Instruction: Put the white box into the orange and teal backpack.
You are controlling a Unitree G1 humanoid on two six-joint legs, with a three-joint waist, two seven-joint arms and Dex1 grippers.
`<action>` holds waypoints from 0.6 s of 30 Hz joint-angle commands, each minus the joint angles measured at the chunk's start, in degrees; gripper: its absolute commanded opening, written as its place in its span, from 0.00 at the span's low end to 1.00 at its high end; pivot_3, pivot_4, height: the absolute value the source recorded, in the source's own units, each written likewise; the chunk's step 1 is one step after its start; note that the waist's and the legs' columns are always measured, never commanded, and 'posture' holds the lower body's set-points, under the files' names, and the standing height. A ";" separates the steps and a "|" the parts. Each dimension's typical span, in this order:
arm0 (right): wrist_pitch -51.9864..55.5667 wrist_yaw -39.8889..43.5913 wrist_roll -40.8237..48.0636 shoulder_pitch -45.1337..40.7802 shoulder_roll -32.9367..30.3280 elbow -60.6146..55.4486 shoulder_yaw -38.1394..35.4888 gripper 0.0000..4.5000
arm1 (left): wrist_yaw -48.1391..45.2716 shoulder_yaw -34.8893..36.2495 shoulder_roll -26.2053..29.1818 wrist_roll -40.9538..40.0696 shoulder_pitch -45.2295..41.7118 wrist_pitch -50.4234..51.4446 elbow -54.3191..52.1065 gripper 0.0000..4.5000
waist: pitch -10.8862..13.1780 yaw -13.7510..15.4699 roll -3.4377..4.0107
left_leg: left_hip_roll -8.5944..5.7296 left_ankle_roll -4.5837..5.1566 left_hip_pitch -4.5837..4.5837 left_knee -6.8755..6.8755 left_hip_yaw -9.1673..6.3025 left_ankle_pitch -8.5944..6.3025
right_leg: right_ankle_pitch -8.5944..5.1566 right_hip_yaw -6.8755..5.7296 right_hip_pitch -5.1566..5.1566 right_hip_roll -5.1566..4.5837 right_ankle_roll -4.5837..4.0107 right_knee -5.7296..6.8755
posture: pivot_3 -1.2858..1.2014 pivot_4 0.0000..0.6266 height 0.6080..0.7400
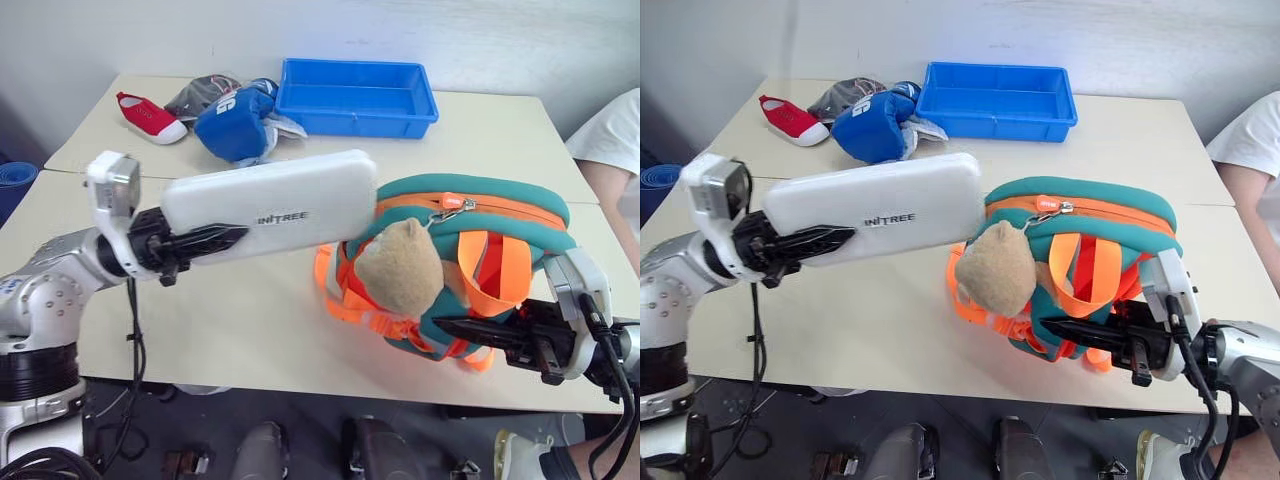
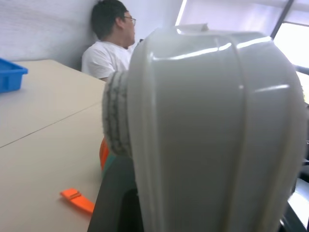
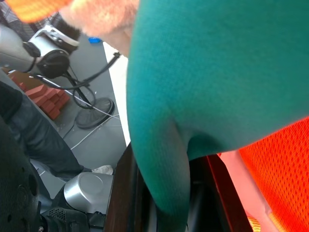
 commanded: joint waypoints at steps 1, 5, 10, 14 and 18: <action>1.45 0.14 1.27 -0.68 -0.46 0.22 -0.77 0.00 | -3.79 -6.23 -0.66 6.70 -3.14 -7.44 1.64 0.29 | 0.00 0.01 0.00 | 0.00 -0.01 0.00 0.00 0.01 0.01 | 0.00 0.00 0.00 0.01 0.00 0.00 | 0.52 0.24 1.00; 2.79 1.79 0.65 0.13 -1.24 0.45 -1.11 0.00 | -7.01 -14.16 -0.16 16.07 -7.82 -15.32 4.74 0.29 | 0.00 0.21 0.00 | -0.03 -0.02 0.01 0.01 0.03 0.02 | 0.00 0.01 0.01 0.02 0.00 -0.01 | 0.52 0.24 1.00; 3.44 2.27 -0.21 -0.23 -1.37 0.93 -1.23 0.00 | -5.77 -23.67 -1.51 21.98 -17.09 -10.80 4.39 0.29 | 0.00 1.06 -0.01 | -0.05 0.02 0.00 0.08 0.06 0.00 | 0.02 0.06 0.02 0.03 0.03 -0.02 | 0.52 0.24 1.00; 3.17 1.89 -1.21 -0.74 -0.72 0.53 -0.06 0.00 | -0.77 -29.68 -11.12 24.03 -26.18 -6.25 5.73 0.29 | 0.00 1.95 -0.02 | -0.13 0.20 -0.01 0.16 0.03 -0.02 | 0.07 0.09 0.09 0.00 0.13 -0.02 | 0.52 0.24 1.00; 2.55 1.50 -1.93 -1.43 0.32 0.83 0.63 0.00 | 1.59 -34.81 -20.27 29.36 -29.58 -10.25 10.90 0.29 | 0.00 1.81 -0.02 | -0.14 0.23 -0.23 0.39 0.04 0.00 | 0.12 0.12 -0.01 0.01 0.22 -0.04 | 0.52 0.24 1.00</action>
